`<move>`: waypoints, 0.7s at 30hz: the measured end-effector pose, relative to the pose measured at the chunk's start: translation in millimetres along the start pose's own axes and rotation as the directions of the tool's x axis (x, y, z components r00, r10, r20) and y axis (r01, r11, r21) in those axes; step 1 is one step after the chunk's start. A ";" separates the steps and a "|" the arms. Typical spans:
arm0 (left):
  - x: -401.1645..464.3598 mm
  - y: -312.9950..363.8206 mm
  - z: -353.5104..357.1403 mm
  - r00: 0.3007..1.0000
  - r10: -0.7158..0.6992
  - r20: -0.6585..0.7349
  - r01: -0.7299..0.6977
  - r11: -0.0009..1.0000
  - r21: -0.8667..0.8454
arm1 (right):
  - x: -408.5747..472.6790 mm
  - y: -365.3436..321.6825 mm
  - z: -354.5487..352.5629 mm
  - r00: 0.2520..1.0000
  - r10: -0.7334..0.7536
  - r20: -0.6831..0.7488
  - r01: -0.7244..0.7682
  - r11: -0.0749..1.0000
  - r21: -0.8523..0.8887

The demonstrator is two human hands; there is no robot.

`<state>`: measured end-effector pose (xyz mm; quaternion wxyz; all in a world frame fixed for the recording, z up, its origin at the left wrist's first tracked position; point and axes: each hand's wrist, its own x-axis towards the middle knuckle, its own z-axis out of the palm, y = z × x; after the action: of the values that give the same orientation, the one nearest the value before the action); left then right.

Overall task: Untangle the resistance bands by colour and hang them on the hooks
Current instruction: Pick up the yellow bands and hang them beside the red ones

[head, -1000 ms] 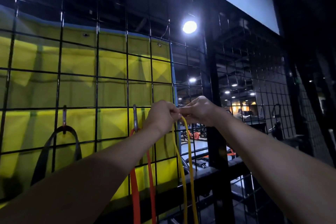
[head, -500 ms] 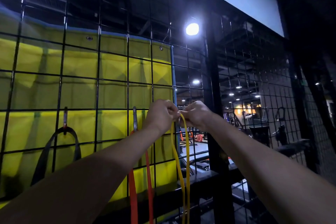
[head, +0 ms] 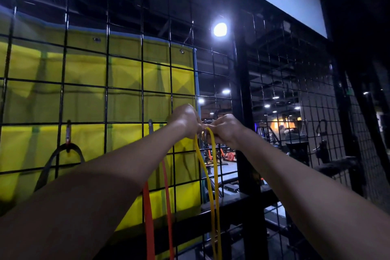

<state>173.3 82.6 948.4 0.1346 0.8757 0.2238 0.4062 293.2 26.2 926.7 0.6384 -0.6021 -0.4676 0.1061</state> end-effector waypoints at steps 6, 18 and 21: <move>-3.8 3.0 -0.8 0.972 0.230 0.047 -0.234 0.936 0.263 | -1.4 -3.7 -5.2 0.996 0.071 0.055 -0.074 0.995 0.066; -15.8 -18.2 11.0 0.974 0.224 0.018 -0.225 0.964 0.143 | -10.0 -2.2 -10.0 0.998 0.009 0.055 -0.008 1.000 -0.013; -23.1 -19.5 19.7 0.983 0.185 -0.019 -0.182 0.978 0.098 | -16.2 15.5 -5.5 0.998 -0.017 0.062 0.008 0.991 0.131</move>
<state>169.9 86.8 912.8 0.0511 0.8923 0.1631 0.4179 295.1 15.1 906.5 0.6620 -0.5524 -0.4834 0.1515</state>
